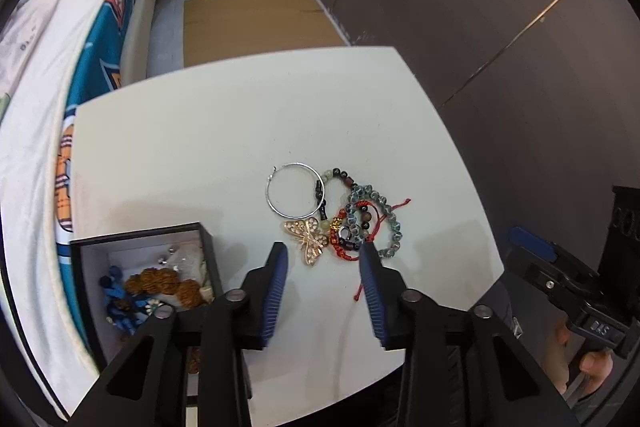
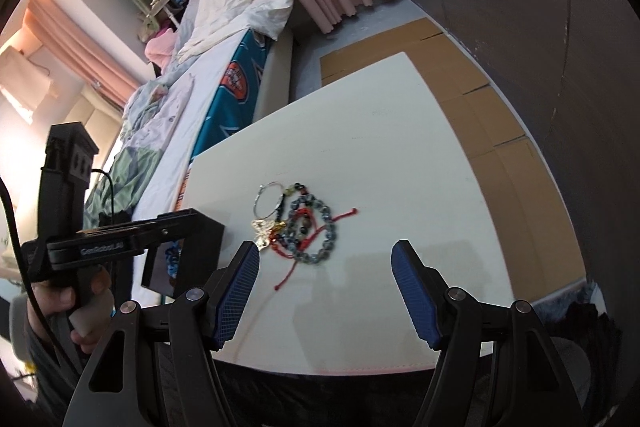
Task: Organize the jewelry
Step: 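Move the open left tool down toward the gold butterfly pendant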
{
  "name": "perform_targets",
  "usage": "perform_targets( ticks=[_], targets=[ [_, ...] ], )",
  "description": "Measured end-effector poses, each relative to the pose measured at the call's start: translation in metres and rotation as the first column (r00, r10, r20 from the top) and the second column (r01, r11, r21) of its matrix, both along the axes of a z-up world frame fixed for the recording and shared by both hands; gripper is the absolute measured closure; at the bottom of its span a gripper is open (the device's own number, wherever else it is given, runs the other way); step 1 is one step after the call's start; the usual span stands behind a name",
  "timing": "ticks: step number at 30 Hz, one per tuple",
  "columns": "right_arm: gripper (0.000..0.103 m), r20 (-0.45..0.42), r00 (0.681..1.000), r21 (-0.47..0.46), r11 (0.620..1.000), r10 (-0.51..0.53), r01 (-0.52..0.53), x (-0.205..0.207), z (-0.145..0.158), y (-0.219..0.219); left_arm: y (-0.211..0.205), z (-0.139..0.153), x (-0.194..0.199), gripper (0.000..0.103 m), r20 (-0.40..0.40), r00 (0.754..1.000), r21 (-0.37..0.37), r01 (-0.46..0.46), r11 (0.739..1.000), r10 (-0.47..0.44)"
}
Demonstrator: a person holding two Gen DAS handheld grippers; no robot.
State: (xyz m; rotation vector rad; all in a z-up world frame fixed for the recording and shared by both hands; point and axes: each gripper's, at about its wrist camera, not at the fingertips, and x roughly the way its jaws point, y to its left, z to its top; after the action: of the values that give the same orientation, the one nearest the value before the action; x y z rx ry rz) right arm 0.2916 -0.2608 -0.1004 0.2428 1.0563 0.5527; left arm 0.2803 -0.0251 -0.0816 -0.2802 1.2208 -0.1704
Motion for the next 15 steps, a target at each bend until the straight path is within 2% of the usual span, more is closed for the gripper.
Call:
perform_targets(
  ticks=[4, 15],
  targets=[
    [0.034, -0.006, 1.000, 0.001, 1.000, -0.012, 0.012, 0.000, -0.002, -0.006, -0.009, -0.015, 0.011, 0.073, -0.046, 0.999, 0.031, 0.002, 1.000, -0.001],
    [0.034, -0.016, 0.999, -0.008, 0.999, -0.041, 0.041, -0.001, -0.007, -0.022, -0.023, -0.043, 0.029, 0.073, -0.111, 0.994, 0.110, 0.004, 0.994, 0.008]
  ],
)
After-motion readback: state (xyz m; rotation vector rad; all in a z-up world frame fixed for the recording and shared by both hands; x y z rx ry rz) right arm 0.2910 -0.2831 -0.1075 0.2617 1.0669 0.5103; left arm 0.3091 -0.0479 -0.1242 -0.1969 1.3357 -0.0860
